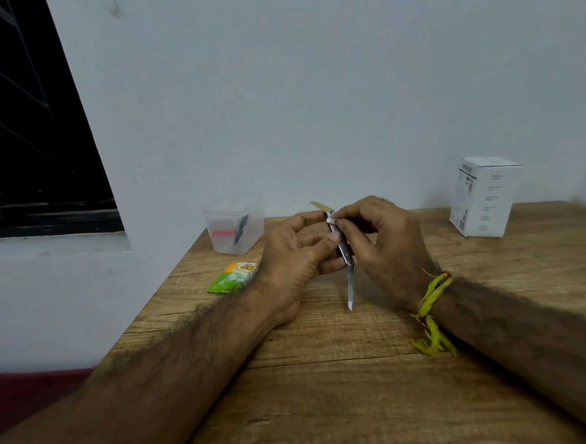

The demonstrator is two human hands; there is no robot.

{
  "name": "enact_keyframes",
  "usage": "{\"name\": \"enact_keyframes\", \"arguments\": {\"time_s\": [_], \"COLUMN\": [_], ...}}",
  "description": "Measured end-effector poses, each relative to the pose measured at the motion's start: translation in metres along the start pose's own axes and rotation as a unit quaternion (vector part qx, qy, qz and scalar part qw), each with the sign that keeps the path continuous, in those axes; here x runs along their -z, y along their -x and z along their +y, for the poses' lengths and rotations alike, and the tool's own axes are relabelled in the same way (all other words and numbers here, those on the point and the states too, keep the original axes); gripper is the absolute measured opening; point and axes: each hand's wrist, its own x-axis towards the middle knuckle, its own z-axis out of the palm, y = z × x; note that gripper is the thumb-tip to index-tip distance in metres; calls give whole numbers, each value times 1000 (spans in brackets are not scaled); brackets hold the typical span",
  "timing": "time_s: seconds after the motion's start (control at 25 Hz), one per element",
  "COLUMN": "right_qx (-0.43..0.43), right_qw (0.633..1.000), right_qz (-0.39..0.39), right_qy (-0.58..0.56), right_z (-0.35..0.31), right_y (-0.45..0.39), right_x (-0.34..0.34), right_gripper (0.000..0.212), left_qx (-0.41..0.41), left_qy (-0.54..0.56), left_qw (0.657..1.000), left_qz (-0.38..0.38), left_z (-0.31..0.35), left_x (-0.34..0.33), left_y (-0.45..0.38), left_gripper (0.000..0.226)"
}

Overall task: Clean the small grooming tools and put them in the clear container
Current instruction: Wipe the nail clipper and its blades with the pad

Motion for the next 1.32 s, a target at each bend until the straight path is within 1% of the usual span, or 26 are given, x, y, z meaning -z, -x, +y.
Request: {"name": "enact_keyframes", "arguments": {"time_s": [0.12, 0.2, 0.32, 0.44, 0.6, 0.72, 0.84, 0.96, 1.16, 1.32], "right_qx": [29, 45, 33, 53, 42, 63, 64, 71, 65, 56], "right_qw": [999, 999, 999, 998, 999, 998, 998, 997, 997, 998], "right_qz": [-15, -25, -8, -18, 10, -8, 1, -14, -14, -8], "right_qy": [-6, 4, 8, 7, 11, 17, 24, 27, 27, 23], "right_z": [1, 4, 6, 5, 7, 5, 5, 7, 8, 10], "right_y": [-1, -2, -2, -1, -2, 0, 0, 1, 1, 1], "right_x": [0, 2, 3, 1, 3, 1, 2, 2, 2, 2], "right_gripper": [10, 10, 11, 12, 12, 10, 9, 9, 11, 11], "left_qx": [-6, -5, 2, 2, 3, 4, 3, -2, -6, 9], "left_qy": [7, 6, 13, 15, 17, 18, 17, 3, 21, 26], "left_qw": [1000, 1000, 1000, 1000, 999, 999, 1000, 1000, 999, 999], "left_qz": [-6, -9, -20, -22, -28, -26, -26, -16, -26, -38], "left_z": [-1, -1, -1, -2, -3, -4, -2, -2, -4, -4], "left_x": [2, 2, 3, 4, 5, 5, 4, 2, 4, 6], "left_y": [-1, 0, 0, -2, -2, -2, -2, -1, -1, -2], "left_gripper": [37, 33, 31, 33, 33, 33, 34, 33, 32, 36]}}
